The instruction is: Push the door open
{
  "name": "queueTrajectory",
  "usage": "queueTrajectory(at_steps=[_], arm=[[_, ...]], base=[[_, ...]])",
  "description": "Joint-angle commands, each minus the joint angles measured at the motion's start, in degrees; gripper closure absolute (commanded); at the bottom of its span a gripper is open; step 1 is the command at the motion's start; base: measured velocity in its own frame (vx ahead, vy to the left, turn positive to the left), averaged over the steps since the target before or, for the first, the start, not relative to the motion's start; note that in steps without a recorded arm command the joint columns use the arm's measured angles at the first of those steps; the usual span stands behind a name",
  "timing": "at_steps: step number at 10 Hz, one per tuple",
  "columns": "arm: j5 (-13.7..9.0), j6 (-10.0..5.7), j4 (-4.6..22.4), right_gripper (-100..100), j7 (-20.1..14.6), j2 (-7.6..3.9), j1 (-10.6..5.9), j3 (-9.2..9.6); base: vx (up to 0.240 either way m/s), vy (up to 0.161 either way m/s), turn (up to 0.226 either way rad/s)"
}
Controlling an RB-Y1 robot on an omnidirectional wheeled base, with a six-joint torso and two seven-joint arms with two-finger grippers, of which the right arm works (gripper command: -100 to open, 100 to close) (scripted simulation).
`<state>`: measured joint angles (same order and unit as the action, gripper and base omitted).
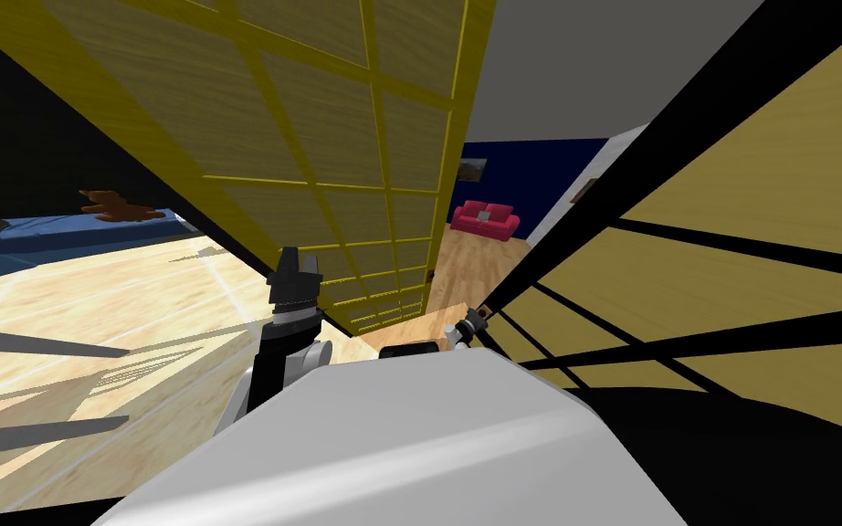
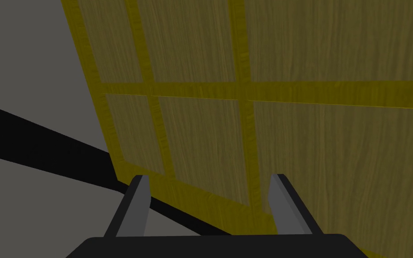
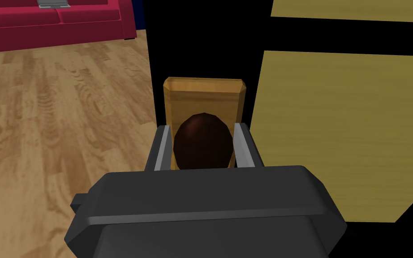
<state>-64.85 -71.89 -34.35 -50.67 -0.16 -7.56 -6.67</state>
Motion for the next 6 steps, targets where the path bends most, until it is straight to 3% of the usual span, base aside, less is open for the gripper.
queueTrajectory(at_steps=[1,2,6], arm=[[0.2,0.22,-2.5,100,1.1,-0.34,0.88,-0.83],[0.9,-0.11,-1.7,100,0.8,-0.9,0.16,-3.25],[2.8,-0.97,0.2,100,0.2,-1.6,-1.69,-9.33]], base=[[0.027,-0.05,0.02],[0.033,-0.072,0.073],[0.038,-0.094,0.079]])
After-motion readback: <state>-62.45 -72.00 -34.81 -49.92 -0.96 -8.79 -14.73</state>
